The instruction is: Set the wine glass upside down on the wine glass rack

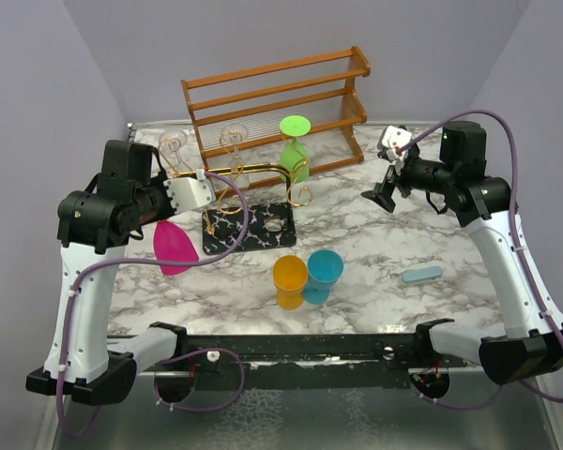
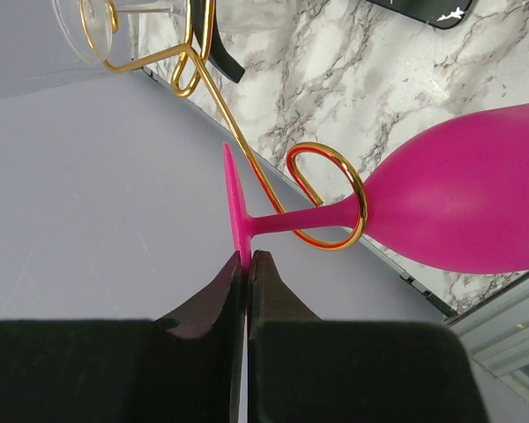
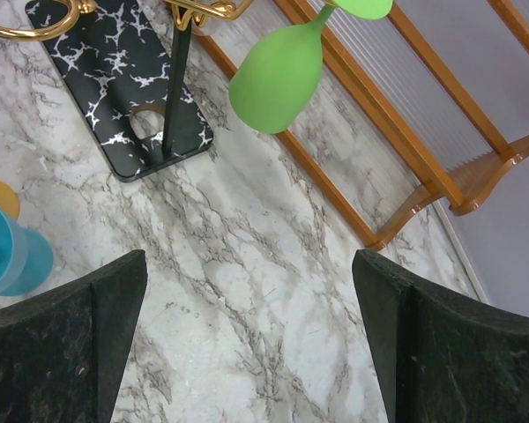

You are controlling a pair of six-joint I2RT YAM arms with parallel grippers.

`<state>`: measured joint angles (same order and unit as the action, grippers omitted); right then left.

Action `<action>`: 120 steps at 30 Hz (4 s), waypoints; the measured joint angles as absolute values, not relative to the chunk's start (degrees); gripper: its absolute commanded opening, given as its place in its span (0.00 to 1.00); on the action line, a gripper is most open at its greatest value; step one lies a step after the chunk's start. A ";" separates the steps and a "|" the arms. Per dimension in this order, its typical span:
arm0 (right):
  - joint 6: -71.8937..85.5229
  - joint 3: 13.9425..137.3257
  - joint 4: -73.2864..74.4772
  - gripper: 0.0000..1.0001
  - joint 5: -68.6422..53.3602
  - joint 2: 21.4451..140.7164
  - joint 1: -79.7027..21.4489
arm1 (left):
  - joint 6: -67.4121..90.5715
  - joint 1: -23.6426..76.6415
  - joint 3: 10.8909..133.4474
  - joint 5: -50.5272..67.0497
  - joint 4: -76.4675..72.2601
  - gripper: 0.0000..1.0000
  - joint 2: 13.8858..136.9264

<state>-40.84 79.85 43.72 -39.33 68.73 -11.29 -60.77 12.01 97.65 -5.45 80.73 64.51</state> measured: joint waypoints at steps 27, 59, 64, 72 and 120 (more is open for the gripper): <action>-40.88 79.40 43.72 0.99 -38.46 68.73 -11.29 | -61.04 12.12 96.88 -0.03 79.22 0.01 66.17; -40.91 79.31 43.72 0.99 -38.39 68.73 -11.29 | -59.27 12.12 95.55 4.58 79.88 0.34 65.45; -40.91 79.31 43.72 0.99 -38.39 68.73 -11.29 | -59.20 12.12 95.55 5.34 80.42 0.35 65.25; -41.32 79.00 43.72 1.00 -38.24 68.73 -11.29 | -58.98 12.12 95.37 6.42 80.68 0.38 65.06; -35.62 63.35 49.25 0.85 -37.10 73.14 -29.21 | -42.65 12.12 97.41 13.43 60.25 0.99 69.56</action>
